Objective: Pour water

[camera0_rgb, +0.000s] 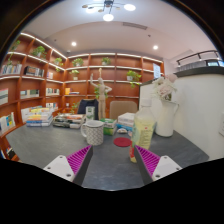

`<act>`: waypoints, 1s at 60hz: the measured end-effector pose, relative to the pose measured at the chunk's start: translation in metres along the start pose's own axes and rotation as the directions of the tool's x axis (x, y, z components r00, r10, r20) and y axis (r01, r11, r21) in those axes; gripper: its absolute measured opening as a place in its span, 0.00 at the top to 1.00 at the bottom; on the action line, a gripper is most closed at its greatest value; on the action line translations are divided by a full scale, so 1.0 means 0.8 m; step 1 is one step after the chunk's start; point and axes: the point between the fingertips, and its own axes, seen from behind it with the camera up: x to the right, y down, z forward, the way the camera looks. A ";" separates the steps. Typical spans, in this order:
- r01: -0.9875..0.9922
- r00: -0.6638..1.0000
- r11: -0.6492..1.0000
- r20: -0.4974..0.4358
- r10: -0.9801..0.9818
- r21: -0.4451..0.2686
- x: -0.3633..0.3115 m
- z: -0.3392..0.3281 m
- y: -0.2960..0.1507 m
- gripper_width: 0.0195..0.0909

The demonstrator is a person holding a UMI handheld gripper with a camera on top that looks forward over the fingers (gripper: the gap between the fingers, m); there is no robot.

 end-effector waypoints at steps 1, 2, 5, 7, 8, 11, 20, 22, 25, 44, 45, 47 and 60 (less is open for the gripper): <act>0.001 1.000 1.000 -0.017 -0.001 0.000 0.007 0.000 0.000 0.09; 0.001 0.999 1.000 -0.034 -0.001 0.001 0.015 0.001 0.001 0.09; 0.000 0.997 1.000 -0.076 0.000 0.008 0.046 0.009 0.012 0.09; 0.003 0.996 1.000 -0.093 -0.002 0.008 0.063 0.017 0.018 0.09; 0.006 0.994 1.000 -0.105 -0.006 0.000 0.046 0.013 -0.008 0.09; 0.007 0.994 1.000 -0.109 -0.006 0.008 0.088 0.034 0.019 0.09; -0.009 0.994 0.999 -0.104 0.015 0.050 0.119 0.080 0.000 0.08; -0.004 0.994 0.999 -0.108 0.010 0.053 0.123 0.090 -0.003 0.08; 0.007 0.993 0.998 -0.118 0.000 0.059 0.130 0.103 -0.010 0.08; 0.025 0.995 0.991 -0.098 -0.013 0.128 0.129 0.145 -0.030 0.53; 0.023 0.995 0.991 -0.099 -0.010 0.134 0.128 0.144 -0.031 0.55; 0.014 0.995 0.990 -0.099 0.000 0.141 0.127 0.143 -0.031 0.57; 0.000 0.995 0.989 -0.098 0.014 0.145 0.127 0.141 -0.031 0.76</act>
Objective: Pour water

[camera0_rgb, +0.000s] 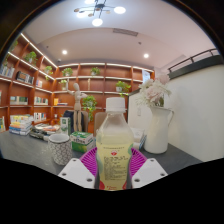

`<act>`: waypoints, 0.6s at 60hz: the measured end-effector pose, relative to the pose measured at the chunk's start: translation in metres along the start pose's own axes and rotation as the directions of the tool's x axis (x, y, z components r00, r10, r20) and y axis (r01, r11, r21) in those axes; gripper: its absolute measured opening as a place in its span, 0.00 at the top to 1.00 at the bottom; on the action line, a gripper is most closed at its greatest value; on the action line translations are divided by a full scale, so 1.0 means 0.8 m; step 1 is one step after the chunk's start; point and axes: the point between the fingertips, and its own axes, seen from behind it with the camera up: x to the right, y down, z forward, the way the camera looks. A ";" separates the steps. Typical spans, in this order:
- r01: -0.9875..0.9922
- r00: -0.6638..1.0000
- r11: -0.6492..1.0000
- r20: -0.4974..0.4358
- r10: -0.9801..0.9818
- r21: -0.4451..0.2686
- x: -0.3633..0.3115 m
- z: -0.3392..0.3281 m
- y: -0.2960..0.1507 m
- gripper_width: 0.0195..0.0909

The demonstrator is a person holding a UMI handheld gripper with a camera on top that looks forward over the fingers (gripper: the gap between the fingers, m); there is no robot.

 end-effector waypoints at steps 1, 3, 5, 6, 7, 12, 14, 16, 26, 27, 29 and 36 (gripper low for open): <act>0.000 1.000 1.000 0.000 0.000 -0.001 0.000 0.000 0.001 0.76; -0.002 1.000 1.000 -0.001 0.002 0.003 0.001 -0.001 0.000 0.76; -0.011 1.000 1.000 -0.004 0.011 0.008 0.003 0.002 -0.002 0.76; -0.006 1.000 1.000 -0.003 0.006 0.009 0.002 0.002 -0.001 0.77; -0.001 1.000 1.000 -0.002 0.001 0.009 0.002 0.001 -0.002 0.77; 0.007 1.000 1.000 -0.002 -0.007 0.010 0.000 0.001 -0.002 0.76; 0.016 1.000 1.000 -0.002 -0.016 0.007 -0.001 0.002 -0.002 0.76; 0.043 0.999 0.999 -0.003 -0.043 0.003 -0.005 0.003 -0.001 0.77; 0.355 0.935 0.935 0.004 -0.355 -0.013 -0.017 0.021 -0.020 0.77; 0.395 0.919 0.919 0.003 -0.395 -0.012 -0.018 0.024 -0.024 0.76; 0.485 0.875 0.874 0.004 -0.485 -0.016 -0.021 0.032 -0.031 0.76; 0.776 0.629 0.629 -0.006 -0.777 -0.037 -0.030 0.060 -0.044 0.76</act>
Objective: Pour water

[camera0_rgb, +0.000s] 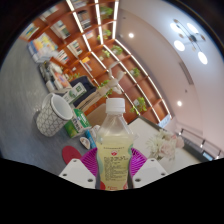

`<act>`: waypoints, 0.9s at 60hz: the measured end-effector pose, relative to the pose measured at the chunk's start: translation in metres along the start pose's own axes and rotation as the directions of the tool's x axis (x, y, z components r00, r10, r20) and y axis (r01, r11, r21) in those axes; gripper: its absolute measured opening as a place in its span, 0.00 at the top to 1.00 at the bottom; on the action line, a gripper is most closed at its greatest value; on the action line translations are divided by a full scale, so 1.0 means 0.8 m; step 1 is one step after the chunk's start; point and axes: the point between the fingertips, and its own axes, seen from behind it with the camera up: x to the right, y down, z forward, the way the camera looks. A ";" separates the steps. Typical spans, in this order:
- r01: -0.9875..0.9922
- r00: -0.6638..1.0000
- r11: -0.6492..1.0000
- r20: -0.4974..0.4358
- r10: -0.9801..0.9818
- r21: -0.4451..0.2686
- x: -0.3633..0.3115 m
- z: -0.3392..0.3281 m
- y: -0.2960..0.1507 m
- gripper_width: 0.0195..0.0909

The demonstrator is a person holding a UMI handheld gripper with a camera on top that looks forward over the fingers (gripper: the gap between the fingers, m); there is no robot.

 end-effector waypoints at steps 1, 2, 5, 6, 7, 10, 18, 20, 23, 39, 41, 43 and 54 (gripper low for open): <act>0.052 0.999 0.999 0.007 -0.053 0.005 0.005 0.006 0.001 0.76; 0.103 0.995 0.995 0.006 -0.103 0.002 0.005 0.008 -0.002 0.76; 0.236 0.972 0.972 0.003 -0.236 0.009 0.001 0.020 -0.010 0.77; 0.278 0.961 0.961 0.003 -0.278 0.009 0.001 0.023 -0.013 0.77; 0.317 0.949 0.948 0.001 -0.317 0.009 0.001 0.026 -0.016 0.77; 0.430 0.903 0.903 -0.009 -0.430 0.003 0.002 0.034 -0.022 0.77; 0.659 0.752 0.752 -0.022 -0.659 0.019 -0.003 0.051 -0.043 0.76; 0.711 0.703 0.703 -0.036 -0.710 0.028 -0.003 0.054 -0.051 0.77; 0.774 0.633 0.632 -0.072 -0.771 0.039 -0.001 0.060 -0.064 0.76; 0.972 0.233 0.235 -0.164 -0.959 0.007 -0.007 0.081 -0.102 0.77; 0.981 0.193 0.194 -0.167 -0.967 0.010 -0.012 0.082 -0.103 0.77; 0.985 0.174 0.174 -0.164 -0.971 0.017 -0.016 0.084 -0.102 0.76; 0.974 0.225 0.227 -0.157 -0.962 0.008 -0.015 0.087 -0.099 0.76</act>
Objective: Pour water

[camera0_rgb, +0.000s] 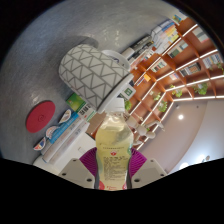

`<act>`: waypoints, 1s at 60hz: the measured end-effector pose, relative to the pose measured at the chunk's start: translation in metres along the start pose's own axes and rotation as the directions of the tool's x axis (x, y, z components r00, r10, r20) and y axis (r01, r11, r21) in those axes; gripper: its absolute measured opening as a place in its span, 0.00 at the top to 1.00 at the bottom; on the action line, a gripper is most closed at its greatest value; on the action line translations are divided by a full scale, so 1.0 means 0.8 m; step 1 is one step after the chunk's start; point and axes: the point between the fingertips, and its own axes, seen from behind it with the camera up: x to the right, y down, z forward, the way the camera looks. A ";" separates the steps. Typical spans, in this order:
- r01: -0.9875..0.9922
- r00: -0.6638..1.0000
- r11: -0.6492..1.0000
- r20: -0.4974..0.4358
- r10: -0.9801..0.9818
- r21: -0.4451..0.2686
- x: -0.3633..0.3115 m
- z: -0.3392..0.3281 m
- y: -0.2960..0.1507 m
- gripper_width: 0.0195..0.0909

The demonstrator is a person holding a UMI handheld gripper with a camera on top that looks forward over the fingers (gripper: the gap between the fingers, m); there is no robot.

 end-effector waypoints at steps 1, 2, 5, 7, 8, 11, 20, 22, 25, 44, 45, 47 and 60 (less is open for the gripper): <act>-0.020 1.000 1.000 -0.001 0.020 0.000 0.000 0.000 0.001 0.76; -0.044 0.999 0.999 -0.002 0.044 0.000 0.001 -0.001 0.002 0.76; -0.129 0.992 0.992 -0.009 0.129 0.004 0.006 -0.005 0.005 0.76; -0.203 0.979 0.979 -0.010 0.203 0.005 0.009 -0.009 0.008 0.76; -0.250 0.968 0.968 -0.010 0.250 0.004 0.011 -0.012 0.010 0.76; -0.404 0.915 0.915 -0.003 0.404 -0.006 0.011 -0.020 0.016 0.76; -0.831 0.553 0.555 0.049 0.832 -0.037 0.004 -0.045 0.032 0.75; -0.898 0.436 0.439 0.056 0.898 -0.039 0.006 -0.049 0.037 0.75; -0.968 0.243 0.246 0.056 0.968 -0.053 0.004 -0.051 0.035 0.75; -0.785 -0.619 -0.603 0.143 0.772 -0.143 -0.046 -0.025 0.014 0.75; -0.774 -0.633 -0.617 0.142 0.761 -0.145 -0.049 -0.023 0.013 0.75; -0.761 -0.648 -0.632 0.142 0.748 -0.146 -0.054 -0.018 0.012 0.75; -0.800 -0.599 -0.589 0.127 0.790 -0.112 -0.069 -0.007 -0.008 0.75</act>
